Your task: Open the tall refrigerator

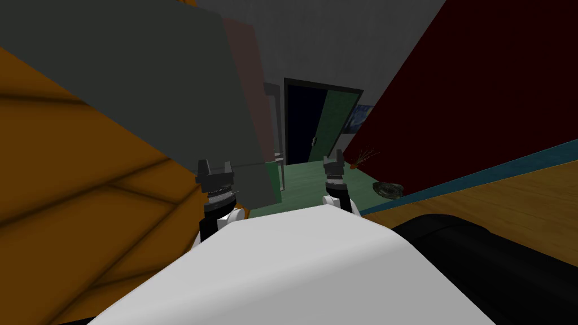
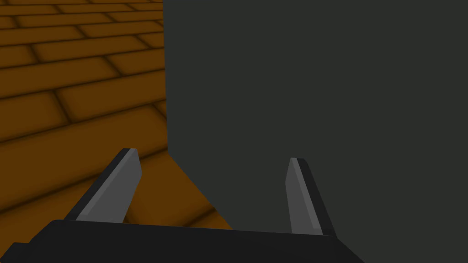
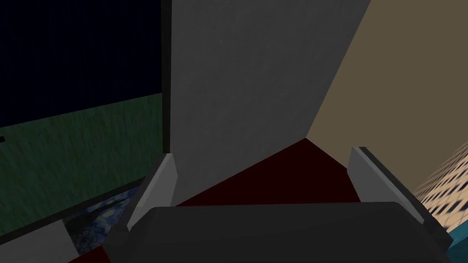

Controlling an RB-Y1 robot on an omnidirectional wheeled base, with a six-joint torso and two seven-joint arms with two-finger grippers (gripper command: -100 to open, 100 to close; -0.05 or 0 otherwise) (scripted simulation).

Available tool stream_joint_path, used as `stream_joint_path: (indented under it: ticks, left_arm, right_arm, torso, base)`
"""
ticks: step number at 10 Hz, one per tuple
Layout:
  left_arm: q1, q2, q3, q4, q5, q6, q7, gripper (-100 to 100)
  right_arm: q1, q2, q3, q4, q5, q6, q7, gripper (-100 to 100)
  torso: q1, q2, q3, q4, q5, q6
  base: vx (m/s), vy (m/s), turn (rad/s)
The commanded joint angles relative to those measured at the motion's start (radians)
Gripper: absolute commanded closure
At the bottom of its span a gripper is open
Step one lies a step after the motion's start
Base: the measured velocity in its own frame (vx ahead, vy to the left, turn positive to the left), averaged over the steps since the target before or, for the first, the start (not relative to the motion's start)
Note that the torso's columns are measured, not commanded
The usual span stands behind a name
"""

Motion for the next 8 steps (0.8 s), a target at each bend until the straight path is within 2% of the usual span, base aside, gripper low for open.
stream_joint_path:
  ticks: [1, 8]
  left_arm:
    - [0.000, 0.000, 0.000, 0.000, 0.000, 0.000, 0.000, 0]
    - [0.000, 0.000, 0.000, 0.000, 0.000, 0.000, 0.000, 0]
  right_arm:
    - [0.000, 0.000, 0.000, 0.000, 0.000, 0.000, 0.000, 0]
    - [0.000, 0.000, 0.000, 0.000, 0.000, 0.000, 0.000, 0]
  torso:
    - [0.000, 0.040, -0.082, 0.041, 0.000, 0.000]
    - [0.000, 0.544, -1.087, 0.544, 0.000, 0.000]
  base:
    - [0.000, 0.000, 0.000]
    - [0.000, 0.000, 0.000]
